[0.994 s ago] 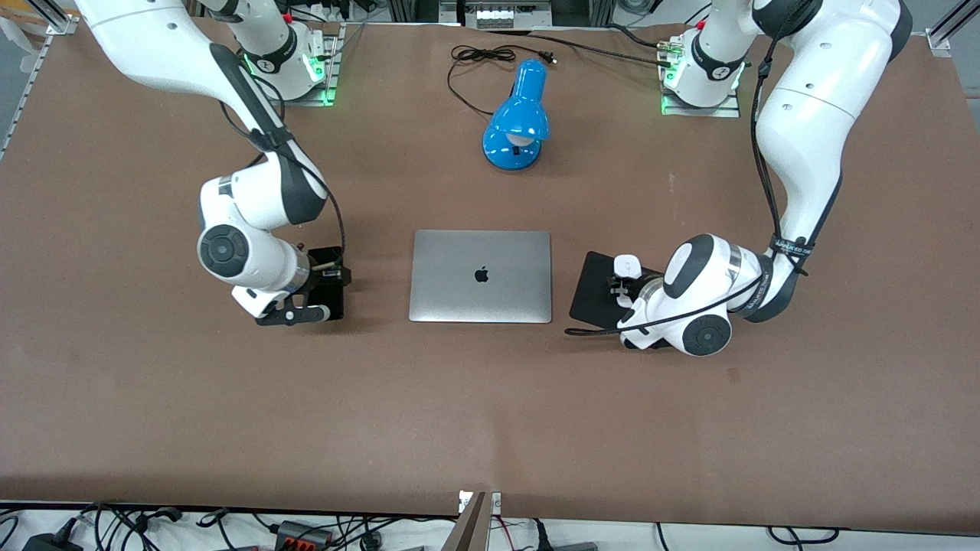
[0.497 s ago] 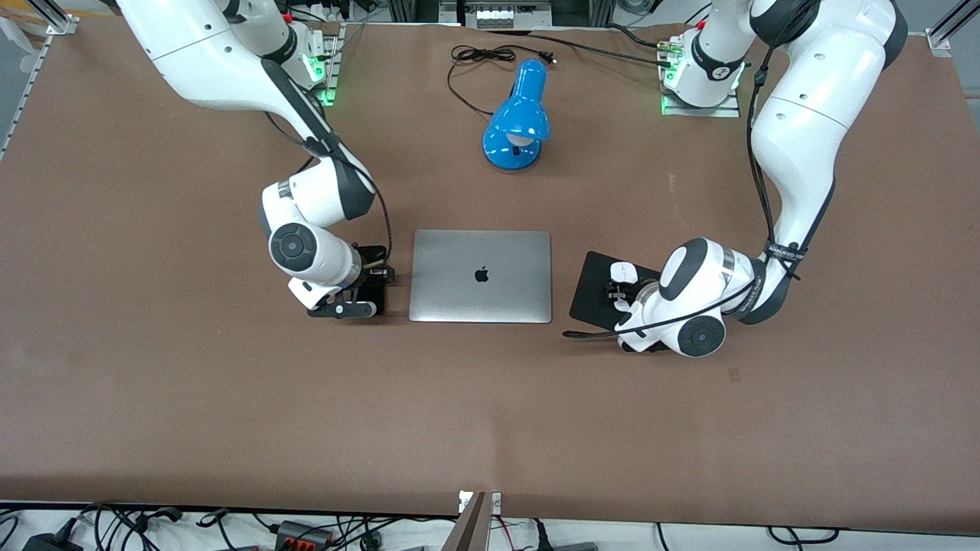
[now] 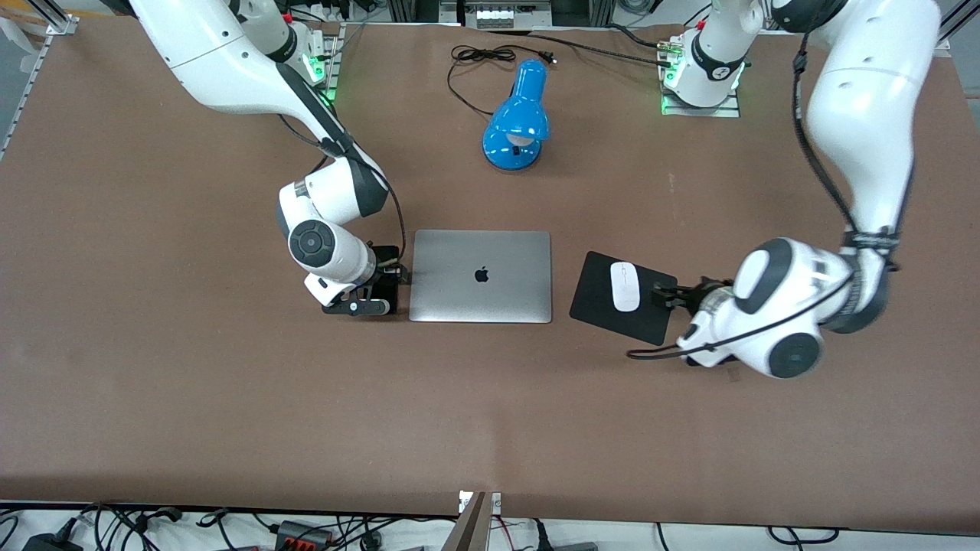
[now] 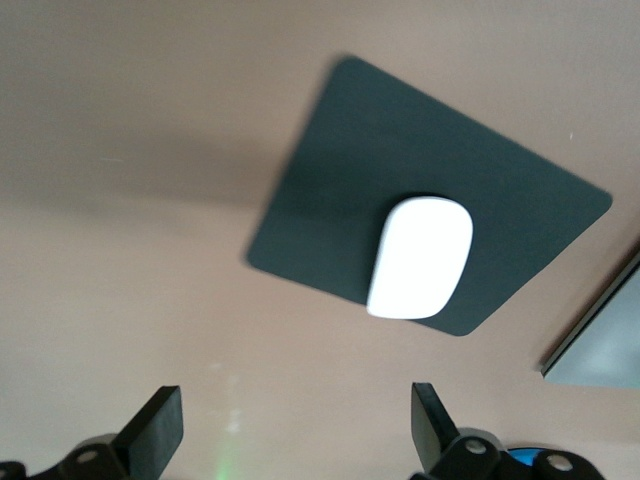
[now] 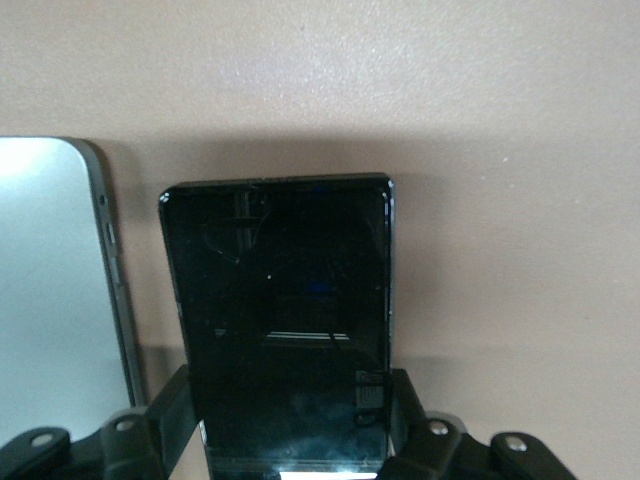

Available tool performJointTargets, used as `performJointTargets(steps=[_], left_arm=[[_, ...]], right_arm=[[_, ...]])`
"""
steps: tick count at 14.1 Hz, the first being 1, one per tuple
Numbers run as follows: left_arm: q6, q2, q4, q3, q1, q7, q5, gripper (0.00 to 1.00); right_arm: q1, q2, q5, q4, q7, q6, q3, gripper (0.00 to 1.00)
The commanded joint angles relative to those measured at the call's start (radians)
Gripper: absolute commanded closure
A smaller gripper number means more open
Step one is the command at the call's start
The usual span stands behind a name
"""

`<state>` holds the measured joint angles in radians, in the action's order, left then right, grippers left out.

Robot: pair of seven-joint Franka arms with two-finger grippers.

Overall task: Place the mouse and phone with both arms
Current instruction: 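Release the phone with the right gripper while the left gripper lifts away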

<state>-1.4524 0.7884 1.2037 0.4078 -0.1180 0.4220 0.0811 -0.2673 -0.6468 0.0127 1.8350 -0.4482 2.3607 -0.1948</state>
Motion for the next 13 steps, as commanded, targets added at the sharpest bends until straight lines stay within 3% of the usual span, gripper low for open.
performJointTargets(steps=[1, 4, 8, 9, 10, 11, 13], left_arm=[[0.029, -0.160, 0.023, 0.008, 0.001, -0.040, 0.034, 0.00], [0.037, -0.328, 0.022, 0.006, -0.020, -0.092, 0.028, 0.00], [0.110, -0.434, 0.019, 0.011, -0.057, -0.092, 0.016, 0.00], [0.127, -0.452, 0.030, 0.009, -0.061, -0.091, 0.014, 0.00], [0.135, -0.472, 0.065, 0.011, -0.068, -0.091, 0.008, 0.00], [0.117, -0.516, 0.135, 0.011, -0.072, -0.088, -0.015, 0.00], [0.023, -0.624, 0.291, 0.029, -0.065, -0.083, -0.021, 0.00]], right_arm=[[-0.016, 0.003, -0.011, 0.000, -0.015, 0.008, 0.006, 0.75], [-0.024, 0.002, -0.005, 0.000, -0.011, 0.005, 0.009, 0.75], [-0.021, 0.002, 0.001, 0.000, 0.002, 0.002, 0.011, 0.72], [-0.020, 0.002, 0.001, 0.000, 0.000, 0.002, 0.011, 0.64], [-0.017, 0.002, 0.000, 0.000, -0.013, 0.000, 0.011, 0.19], [-0.015, 0.004, 0.000, -0.003, -0.015, -0.001, 0.011, 0.00], [-0.015, 0.033, 0.000, -0.013, -0.020, -0.035, 0.011, 0.00]])
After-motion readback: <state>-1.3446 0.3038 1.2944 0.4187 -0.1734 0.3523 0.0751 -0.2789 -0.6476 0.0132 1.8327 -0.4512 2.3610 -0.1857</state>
